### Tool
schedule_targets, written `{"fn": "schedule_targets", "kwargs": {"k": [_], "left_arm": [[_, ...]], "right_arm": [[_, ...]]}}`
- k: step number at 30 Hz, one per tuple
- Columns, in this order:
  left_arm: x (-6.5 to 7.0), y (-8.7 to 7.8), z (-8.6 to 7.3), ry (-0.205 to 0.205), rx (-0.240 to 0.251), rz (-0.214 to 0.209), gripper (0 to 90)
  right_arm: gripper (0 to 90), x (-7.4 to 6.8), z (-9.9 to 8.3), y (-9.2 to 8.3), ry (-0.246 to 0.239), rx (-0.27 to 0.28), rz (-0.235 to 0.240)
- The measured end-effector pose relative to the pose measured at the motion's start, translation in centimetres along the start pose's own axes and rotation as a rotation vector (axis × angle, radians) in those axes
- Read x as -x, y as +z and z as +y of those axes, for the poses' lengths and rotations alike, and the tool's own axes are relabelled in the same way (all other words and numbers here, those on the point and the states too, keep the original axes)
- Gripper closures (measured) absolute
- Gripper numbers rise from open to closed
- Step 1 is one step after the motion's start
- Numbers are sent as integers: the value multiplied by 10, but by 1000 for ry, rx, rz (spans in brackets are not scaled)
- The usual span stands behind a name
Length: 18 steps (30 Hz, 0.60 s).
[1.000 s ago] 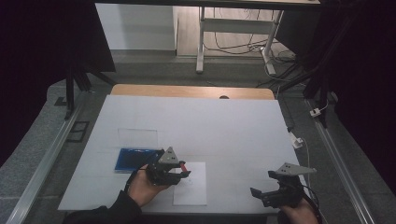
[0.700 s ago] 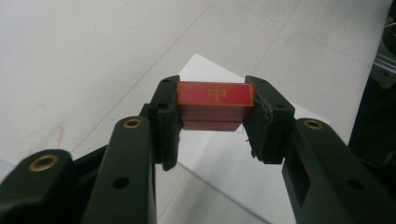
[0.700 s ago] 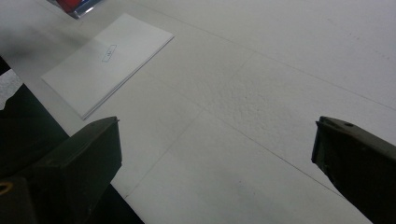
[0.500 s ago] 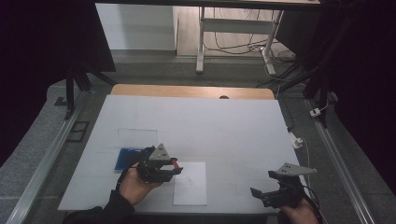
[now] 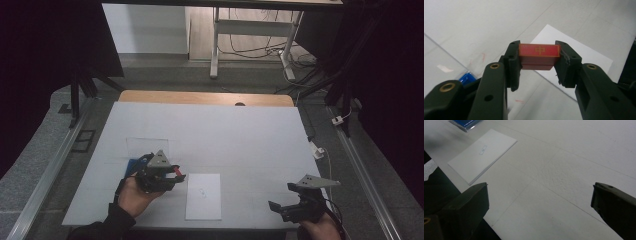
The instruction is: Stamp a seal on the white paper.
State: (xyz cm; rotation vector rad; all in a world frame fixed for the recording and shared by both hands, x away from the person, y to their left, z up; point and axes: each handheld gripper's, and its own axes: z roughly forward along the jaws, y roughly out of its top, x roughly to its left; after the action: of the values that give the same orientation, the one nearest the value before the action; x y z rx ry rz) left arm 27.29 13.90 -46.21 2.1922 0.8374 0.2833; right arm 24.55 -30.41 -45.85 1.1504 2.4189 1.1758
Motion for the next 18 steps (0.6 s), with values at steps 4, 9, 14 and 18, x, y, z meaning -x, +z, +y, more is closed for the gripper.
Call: {"fn": "schedule_targets", "kwargs": {"k": [4, 9, 14, 18], "left_arm": [[-4, -4, -3, -13, 1, 7, 583], [-10, -9, -6, -30, 2, 23, 583], [-15, -14, -9, -47, 7, 37, 583], [-20, -18, -12, -62, 9, 52, 583]], "right_arm": [[15, 0, 0, 0, 0, 3, 3], [14, 0, 0, 0, 0, 3, 3], [14, 0, 0, 0, -1, 2, 1], [14, 0, 0, 0, -1, 3, 2]]}}
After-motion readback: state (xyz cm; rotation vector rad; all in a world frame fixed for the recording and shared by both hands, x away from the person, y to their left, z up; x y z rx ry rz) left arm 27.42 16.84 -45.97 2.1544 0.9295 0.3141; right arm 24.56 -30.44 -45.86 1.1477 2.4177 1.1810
